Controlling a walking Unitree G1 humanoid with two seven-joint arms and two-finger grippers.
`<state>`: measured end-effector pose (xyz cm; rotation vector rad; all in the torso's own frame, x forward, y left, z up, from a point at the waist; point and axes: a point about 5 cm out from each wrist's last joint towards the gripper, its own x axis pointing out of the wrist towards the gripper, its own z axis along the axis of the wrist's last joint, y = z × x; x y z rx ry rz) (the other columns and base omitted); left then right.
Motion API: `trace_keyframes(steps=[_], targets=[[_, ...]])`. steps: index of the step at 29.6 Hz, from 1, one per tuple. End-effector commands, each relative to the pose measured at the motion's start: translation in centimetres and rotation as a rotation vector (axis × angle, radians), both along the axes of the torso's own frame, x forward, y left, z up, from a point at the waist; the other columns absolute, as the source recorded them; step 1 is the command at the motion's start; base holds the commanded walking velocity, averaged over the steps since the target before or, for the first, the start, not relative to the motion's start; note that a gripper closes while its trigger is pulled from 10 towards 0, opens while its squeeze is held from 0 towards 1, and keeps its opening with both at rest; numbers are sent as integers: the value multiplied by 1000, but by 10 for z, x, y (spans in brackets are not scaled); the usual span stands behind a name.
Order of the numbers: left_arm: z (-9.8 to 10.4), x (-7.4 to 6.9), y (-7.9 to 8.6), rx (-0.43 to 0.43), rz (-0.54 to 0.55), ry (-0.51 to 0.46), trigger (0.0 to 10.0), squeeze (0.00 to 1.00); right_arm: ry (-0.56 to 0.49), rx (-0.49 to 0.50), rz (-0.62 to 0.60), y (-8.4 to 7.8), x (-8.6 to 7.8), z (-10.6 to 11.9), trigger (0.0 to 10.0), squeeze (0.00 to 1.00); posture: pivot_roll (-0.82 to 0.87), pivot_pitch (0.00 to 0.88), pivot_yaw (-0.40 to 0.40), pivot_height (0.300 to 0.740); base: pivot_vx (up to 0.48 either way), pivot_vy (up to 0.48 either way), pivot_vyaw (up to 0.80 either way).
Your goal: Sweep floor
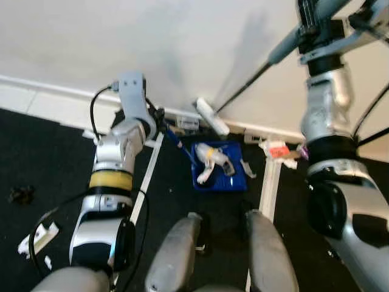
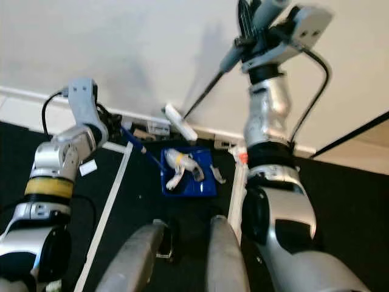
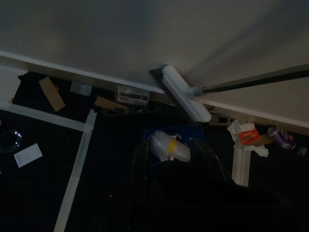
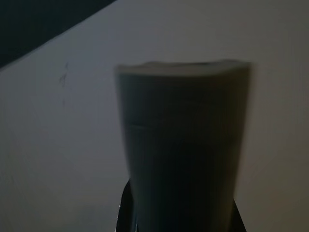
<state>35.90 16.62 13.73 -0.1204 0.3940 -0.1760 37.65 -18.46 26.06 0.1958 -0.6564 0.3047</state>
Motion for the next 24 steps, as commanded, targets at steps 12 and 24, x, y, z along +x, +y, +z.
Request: trace_keyframes(steps=[12,24], targets=[[-6,5,-17,142,-39,2,10000,0,316,-110,-313,-53,-19,-80,10000,0,-1,206,70,740,0,0,0],[-4,4,-17,164,-56,-1,10000,0,471,44,-396,-37,-17,-123,10000,0,53,213,93,740,0,0,0]])
